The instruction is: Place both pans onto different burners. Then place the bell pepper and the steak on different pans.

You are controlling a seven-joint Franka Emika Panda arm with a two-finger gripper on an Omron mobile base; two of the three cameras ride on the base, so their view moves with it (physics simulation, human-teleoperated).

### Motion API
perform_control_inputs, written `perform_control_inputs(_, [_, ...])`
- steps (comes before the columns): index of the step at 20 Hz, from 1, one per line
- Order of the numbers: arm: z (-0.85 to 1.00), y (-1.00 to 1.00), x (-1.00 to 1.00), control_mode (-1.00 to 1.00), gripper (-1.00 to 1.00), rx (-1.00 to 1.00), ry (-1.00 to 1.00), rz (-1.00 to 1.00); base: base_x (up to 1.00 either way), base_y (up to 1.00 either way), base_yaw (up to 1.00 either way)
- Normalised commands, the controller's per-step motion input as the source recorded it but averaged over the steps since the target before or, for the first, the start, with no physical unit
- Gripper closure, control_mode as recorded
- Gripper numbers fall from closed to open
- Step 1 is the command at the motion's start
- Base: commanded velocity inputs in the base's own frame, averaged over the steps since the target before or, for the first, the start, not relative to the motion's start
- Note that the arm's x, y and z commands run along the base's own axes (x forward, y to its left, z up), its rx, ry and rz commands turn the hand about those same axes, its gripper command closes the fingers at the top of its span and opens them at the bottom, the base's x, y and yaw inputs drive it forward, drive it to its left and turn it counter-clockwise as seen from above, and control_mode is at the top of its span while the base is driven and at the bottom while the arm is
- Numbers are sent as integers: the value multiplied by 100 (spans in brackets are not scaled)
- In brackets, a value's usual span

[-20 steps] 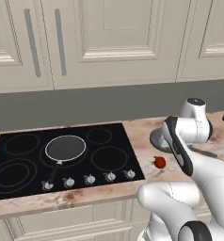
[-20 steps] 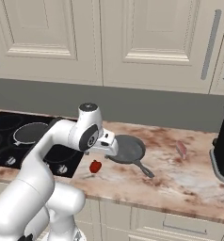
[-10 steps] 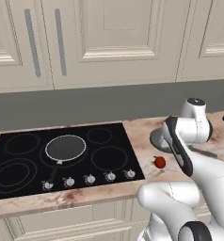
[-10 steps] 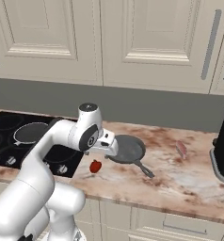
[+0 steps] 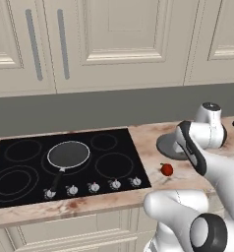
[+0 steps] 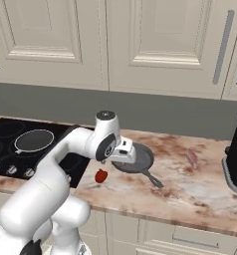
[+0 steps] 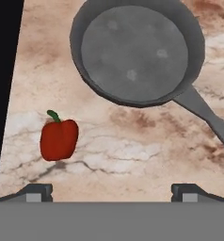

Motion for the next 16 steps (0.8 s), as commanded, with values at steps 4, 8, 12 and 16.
perform_control_inputs(4, [-2,-62,21,-100,-100,0,0,16,0,0,0])
perform_control_inputs(8, [-9,-53,21,-100,-100,0,0,16,0,0,0])
perform_control_inputs(12, [-19,-44,19,-100,-100,0,1,16,0,0,0])
perform_control_inputs(16, [-23,-29,19,-100,-100,0,1,16,0,0,0])
